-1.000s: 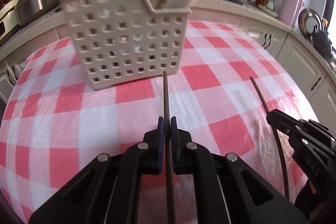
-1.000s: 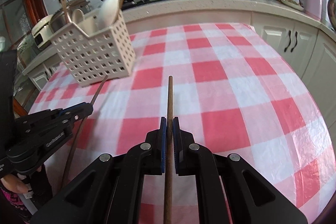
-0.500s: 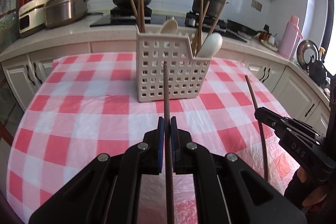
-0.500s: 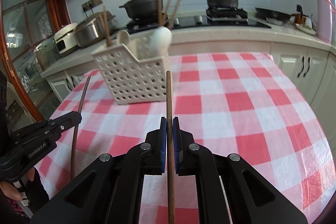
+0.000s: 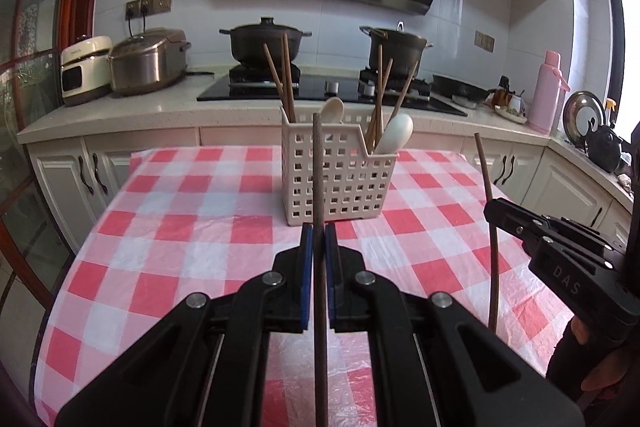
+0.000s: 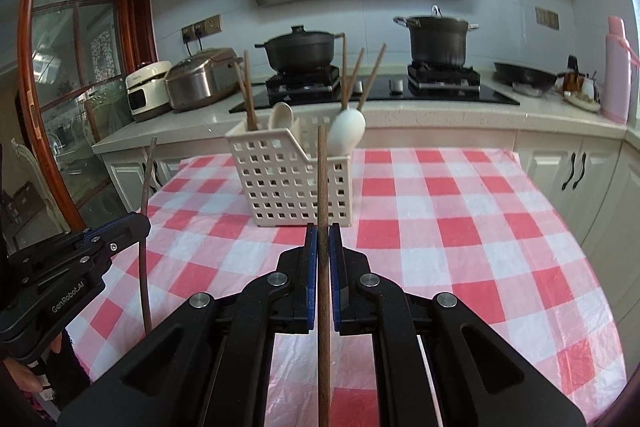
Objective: Organize utensils
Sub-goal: 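Lift both chopsticks upright and carry them over the white caddy, then lower the chopsticks into the caddy and open both tools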
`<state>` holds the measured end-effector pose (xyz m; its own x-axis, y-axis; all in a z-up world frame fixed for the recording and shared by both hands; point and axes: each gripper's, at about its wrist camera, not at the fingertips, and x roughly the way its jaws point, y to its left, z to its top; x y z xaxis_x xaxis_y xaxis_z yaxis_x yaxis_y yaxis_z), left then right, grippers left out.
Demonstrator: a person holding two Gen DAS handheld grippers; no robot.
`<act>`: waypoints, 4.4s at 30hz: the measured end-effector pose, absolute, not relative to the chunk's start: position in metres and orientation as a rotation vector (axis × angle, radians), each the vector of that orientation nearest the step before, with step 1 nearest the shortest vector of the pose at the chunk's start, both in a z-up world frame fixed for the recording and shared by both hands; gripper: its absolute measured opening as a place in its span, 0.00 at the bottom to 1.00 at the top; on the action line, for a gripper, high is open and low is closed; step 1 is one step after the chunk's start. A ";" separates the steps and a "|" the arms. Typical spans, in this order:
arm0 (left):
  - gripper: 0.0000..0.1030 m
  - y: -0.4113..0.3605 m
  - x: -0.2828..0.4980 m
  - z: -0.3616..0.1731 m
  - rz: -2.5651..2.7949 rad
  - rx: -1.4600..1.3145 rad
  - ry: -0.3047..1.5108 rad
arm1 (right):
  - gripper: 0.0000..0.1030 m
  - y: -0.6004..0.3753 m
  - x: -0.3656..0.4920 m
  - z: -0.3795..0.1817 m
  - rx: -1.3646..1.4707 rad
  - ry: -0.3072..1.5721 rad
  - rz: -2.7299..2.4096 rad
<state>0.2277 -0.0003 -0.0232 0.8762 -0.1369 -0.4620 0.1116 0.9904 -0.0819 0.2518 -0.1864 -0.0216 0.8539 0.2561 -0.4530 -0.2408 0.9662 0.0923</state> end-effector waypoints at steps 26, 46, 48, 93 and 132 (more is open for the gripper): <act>0.06 0.000 0.167 0.000 -0.114 -0.028 0.317 | 0.06 -0.172 0.201 0.000 -0.002 0.337 0.287; 0.06 0.002 0.169 0.004 -0.113 -0.024 0.307 | 0.06 -0.171 0.194 0.004 -0.003 0.296 0.293; 0.06 0.001 0.169 0.004 -0.113 -0.019 0.309 | 0.06 -0.170 0.194 0.004 -0.006 0.297 0.295; 0.06 -0.005 0.300 0.117 -0.157 -0.016 0.258 | 0.06 -0.169 0.331 0.092 -0.004 0.233 0.296; 0.06 0.008 0.430 0.099 -0.180 -0.150 0.382 | 0.06 -0.144 0.444 0.079 0.010 0.317 0.329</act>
